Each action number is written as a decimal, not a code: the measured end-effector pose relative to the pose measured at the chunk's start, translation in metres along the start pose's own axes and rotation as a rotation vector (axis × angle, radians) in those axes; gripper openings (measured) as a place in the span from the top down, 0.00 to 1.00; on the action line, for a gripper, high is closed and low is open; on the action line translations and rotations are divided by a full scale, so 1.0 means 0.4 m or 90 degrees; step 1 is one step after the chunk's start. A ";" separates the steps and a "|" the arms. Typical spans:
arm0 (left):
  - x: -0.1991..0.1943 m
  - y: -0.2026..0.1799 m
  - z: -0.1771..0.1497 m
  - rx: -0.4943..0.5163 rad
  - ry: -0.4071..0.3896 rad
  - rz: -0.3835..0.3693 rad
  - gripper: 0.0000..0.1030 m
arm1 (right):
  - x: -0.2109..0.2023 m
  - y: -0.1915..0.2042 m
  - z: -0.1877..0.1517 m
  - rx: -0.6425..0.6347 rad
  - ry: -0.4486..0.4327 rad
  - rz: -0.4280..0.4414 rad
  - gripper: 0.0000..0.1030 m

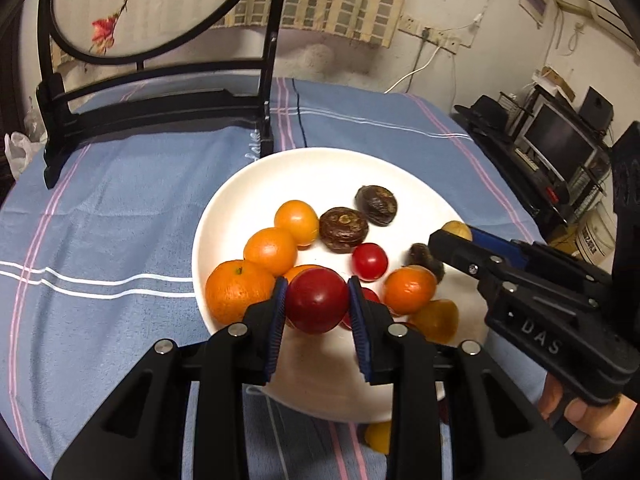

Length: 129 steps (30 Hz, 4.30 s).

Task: Organize fruits
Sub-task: 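Lower the red tomato and small yellow fruit onto the white plate, opening both tools, then grasp another small yellow fruit with the right tool while the left tool grasps a yellow tomato, then lower the small yellow fruit and yellow tomato onto the white plate, opening both tools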

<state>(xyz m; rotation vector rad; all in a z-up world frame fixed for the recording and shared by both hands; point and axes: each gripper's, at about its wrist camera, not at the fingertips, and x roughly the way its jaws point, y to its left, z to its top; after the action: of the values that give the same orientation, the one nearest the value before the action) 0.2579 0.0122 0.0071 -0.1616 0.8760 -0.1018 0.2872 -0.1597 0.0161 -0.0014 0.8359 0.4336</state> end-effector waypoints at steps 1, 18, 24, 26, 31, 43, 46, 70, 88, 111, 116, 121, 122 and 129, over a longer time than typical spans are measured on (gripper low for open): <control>0.008 0.003 0.001 -0.005 0.003 0.001 0.70 | 0.013 -0.008 -0.001 0.011 0.008 0.006 0.74; -0.112 -0.043 -0.092 0.020 -0.059 0.002 0.19 | -0.105 -0.079 -0.115 0.077 -0.009 0.016 0.34; -0.136 -0.056 -0.175 0.066 -0.040 0.036 0.18 | -0.169 -0.062 -0.192 0.022 -0.002 -0.008 0.34; -0.139 -0.051 -0.200 0.061 -0.030 0.037 0.18 | -0.180 -0.057 -0.220 0.007 0.006 -0.016 0.34; -0.129 -0.036 -0.243 0.049 -0.012 0.030 0.16 | -0.184 -0.057 -0.273 -0.007 0.027 -0.041 0.34; -0.083 0.033 -0.261 0.011 0.024 0.049 0.15 | -0.141 0.054 -0.351 -0.066 0.108 0.029 0.39; -0.090 0.047 -0.254 -0.004 0.016 0.051 0.15 | -0.120 0.097 -0.351 -0.106 0.126 0.034 0.61; -0.081 0.029 -0.267 0.004 0.036 0.045 0.14 | -0.171 0.059 -0.303 -0.027 0.050 0.090 0.73; -0.046 -0.116 -0.281 0.124 0.030 0.081 0.20 | -0.212 -0.001 -0.309 0.025 -0.002 0.069 0.73; -0.141 -0.113 -0.181 0.122 -0.018 0.010 0.62 | -0.244 0.023 -0.279 -0.006 -0.038 0.037 0.73; -0.145 -0.077 -0.093 0.088 -0.046 0.025 0.62 | -0.250 0.065 -0.181 -0.057 -0.063 0.015 0.73; -0.084 -0.026 -0.013 0.040 -0.046 0.052 0.62 | -0.163 0.080 -0.084 -0.071 -0.052 0.019 0.73; -0.066 -0.018 -0.002 0.034 -0.043 0.056 0.62 | -0.140 0.080 -0.070 -0.073 -0.044 0.022 0.73; 0.001 0.001 0.015 0.028 -0.056 0.085 0.62 | 0.008 0.044 -0.018 -0.048 0.005 0.000 0.73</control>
<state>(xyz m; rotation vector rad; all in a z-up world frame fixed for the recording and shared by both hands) 0.2627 0.0130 0.0106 -0.0662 0.7935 0.0107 0.2773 -0.1435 0.0119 -0.0733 0.8270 0.4660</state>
